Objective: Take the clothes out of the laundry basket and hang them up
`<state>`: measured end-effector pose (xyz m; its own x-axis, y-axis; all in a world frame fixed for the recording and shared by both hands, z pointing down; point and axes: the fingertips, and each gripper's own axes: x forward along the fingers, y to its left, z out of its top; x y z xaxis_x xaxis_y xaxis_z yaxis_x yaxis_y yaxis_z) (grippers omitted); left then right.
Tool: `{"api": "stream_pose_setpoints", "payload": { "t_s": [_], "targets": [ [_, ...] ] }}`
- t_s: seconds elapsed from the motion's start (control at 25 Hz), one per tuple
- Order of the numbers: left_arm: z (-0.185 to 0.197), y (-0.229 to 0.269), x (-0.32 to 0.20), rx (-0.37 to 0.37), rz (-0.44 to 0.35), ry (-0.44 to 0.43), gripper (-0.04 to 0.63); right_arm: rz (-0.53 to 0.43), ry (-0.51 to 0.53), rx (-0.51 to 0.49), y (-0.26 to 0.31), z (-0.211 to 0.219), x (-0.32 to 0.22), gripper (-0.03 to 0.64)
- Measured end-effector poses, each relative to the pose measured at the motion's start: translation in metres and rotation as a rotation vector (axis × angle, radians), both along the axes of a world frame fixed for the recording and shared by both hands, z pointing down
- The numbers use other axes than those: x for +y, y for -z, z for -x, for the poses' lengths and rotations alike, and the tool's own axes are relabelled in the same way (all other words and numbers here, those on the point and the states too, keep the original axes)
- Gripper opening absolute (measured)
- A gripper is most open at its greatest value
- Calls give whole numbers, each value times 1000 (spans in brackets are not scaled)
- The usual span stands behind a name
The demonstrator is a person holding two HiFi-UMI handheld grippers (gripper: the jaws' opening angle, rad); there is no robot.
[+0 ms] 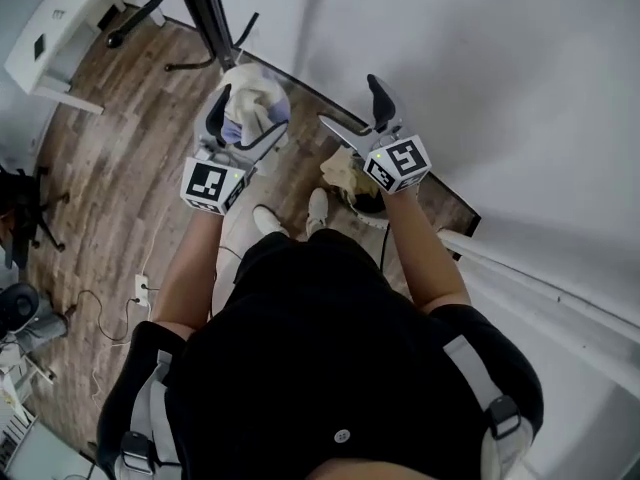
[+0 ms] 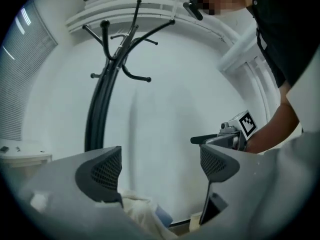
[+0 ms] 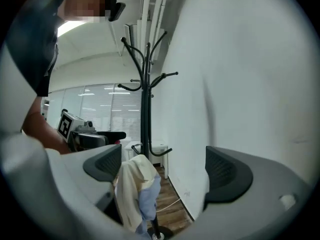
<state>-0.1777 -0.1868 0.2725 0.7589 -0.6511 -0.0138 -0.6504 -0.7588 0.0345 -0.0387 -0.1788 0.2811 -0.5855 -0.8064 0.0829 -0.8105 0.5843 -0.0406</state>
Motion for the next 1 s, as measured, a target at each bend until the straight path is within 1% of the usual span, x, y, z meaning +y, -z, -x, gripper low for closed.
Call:
{"api": "stream_pose_setpoints", "payload": {
  "t_s": [0.08,0.2,0.32,0.44,0.6,0.72,0.88,1.0],
  "targets": [
    [-33,5,2,10,-5,-63,492,7,-79,-9,-1,-34,7,506],
    [-81,13,10,23,-29,-117,492,7,-156,1,-2,-87,23,506],
    [-115,16,23,28,-29,-148,492,8,-204,5,-2,-127,43,505],
    [-146,16,36,20,-33,-149,492,4,-229,-11,-2,-165,60,505],
    [-189,5,51,-3,-15,-116,492,-3,-201,-24,-9,-212,73,503],
    [-221,-11,58,-30,-4,-57,492,-1,-148,-33,-18,-245,79,503],
    [-260,-49,78,-68,66,36,490,42,-48,-3,-52,-286,87,499],
    [-283,-80,85,-81,109,87,489,83,-6,13,-82,-312,87,495]
  ]
}}
